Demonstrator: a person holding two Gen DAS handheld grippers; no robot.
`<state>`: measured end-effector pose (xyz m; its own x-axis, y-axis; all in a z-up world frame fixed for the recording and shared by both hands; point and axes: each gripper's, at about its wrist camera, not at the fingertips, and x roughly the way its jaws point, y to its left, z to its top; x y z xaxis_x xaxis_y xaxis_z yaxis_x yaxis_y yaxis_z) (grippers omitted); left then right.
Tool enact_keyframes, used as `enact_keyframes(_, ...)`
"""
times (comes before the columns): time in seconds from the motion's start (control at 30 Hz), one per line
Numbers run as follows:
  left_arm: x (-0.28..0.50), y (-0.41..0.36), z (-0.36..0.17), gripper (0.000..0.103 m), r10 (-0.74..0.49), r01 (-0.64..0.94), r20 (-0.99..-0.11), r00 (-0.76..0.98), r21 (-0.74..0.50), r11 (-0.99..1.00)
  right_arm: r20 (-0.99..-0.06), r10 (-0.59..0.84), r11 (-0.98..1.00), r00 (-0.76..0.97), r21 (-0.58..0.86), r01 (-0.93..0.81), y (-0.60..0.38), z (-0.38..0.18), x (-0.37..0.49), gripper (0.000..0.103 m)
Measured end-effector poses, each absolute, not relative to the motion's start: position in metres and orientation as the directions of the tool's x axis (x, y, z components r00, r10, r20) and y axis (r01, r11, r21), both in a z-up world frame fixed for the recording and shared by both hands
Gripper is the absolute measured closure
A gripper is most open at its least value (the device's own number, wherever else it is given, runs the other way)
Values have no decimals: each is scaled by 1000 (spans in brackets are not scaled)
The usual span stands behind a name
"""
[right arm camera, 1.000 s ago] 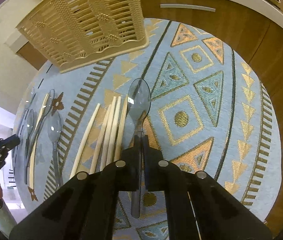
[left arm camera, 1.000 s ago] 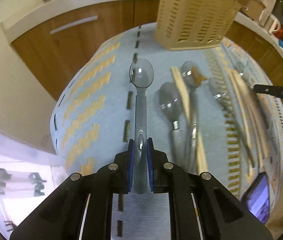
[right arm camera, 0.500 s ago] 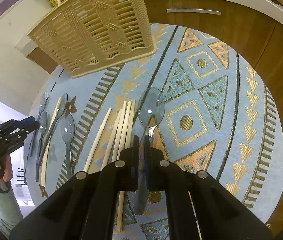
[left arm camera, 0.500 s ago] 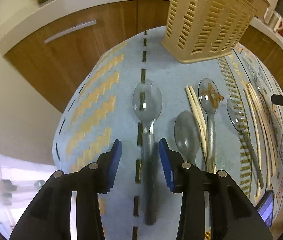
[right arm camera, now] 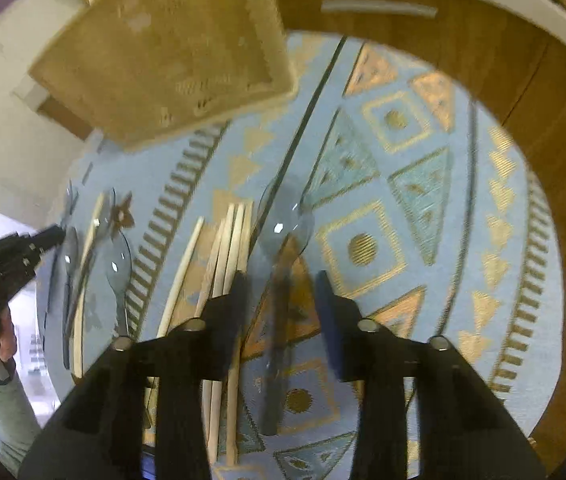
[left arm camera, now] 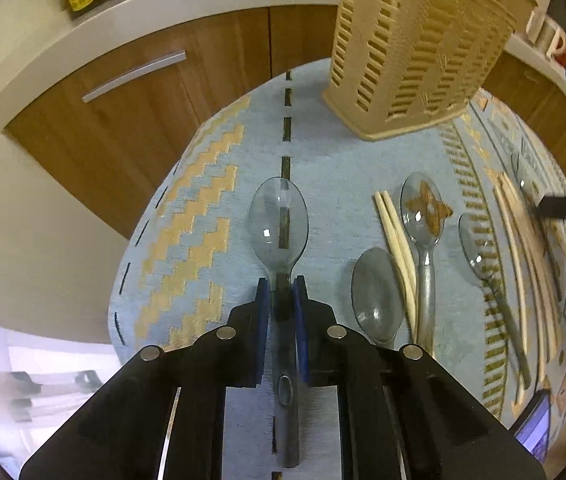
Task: Organize utensils
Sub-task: 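Lift both spoons and carry them above the utensil holder, then open both grippers to drop the spoons into the holder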
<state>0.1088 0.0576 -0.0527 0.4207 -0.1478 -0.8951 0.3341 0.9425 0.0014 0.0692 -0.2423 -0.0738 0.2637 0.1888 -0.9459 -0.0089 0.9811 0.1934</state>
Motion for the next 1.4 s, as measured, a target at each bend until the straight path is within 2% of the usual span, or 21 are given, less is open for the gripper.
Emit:
enact_keyframes(0.03, 108, 59, -50, 93, -157, 330, -887, 433, -6, 944, -951, 172, 985, 255, 174, -13, -240, -75, 71, 81)
enact_keyframes(0.13, 103, 62, -35, 93, -185, 329, -856, 482, -19, 944, -961, 120, 993, 249, 115, -35, -231, -76, 74, 85)
enact_keyframes(0.17, 103, 62, -29, 93, -196, 331, -844, 499, -23, 943, -965, 94, 995, 245, 86, -44, -228, -76, 74, 92)
enact_keyframes(0.3, 95, 62, 7, 93, -264, 346, -771, 580, -61, 936, -962, 74, 995, 262, 54, -84, -221, -67, 74, 92)
enact_keyframes(0.4, 89, 59, 41, 93, -330, 366, -692, 643, -101, 925, -936, 136, 987, 325, 100, -123, -220, -44, 71, 93)
enact_keyframes(0.63, 87, 37, 124, 93, -457, 423, -464, 759, -183, 887, -774, 269, 960, 573, 170, -220, -221, 57, 66, 93)
enact_keyframes(0.77, 102, 14, 152, 93, -470, 426, -345, 812, -201, 882, -656, 245, 969, 714, 133, -210, -221, 108, 81, 93)
enact_keyframes(0.93, 132, -12, 158, 93, -461, 417, -270, 845, -208, 885, -538, 204, 979, 818, 110, -172, -218, 141, 112, 93)
enact_keyframes(1.13, 164, -26, 139, 93, -432, 390, -224, 874, -210, 897, -435, 166, 986, 885, 84, -144, -211, 141, 152, 93)
enact_keyframes(1.4, 178, -33, 96, 93, -363, 334, -207, 908, -161, 929, -420, 144, 988, 896, 119, -103, -221, 97, 180, 93)
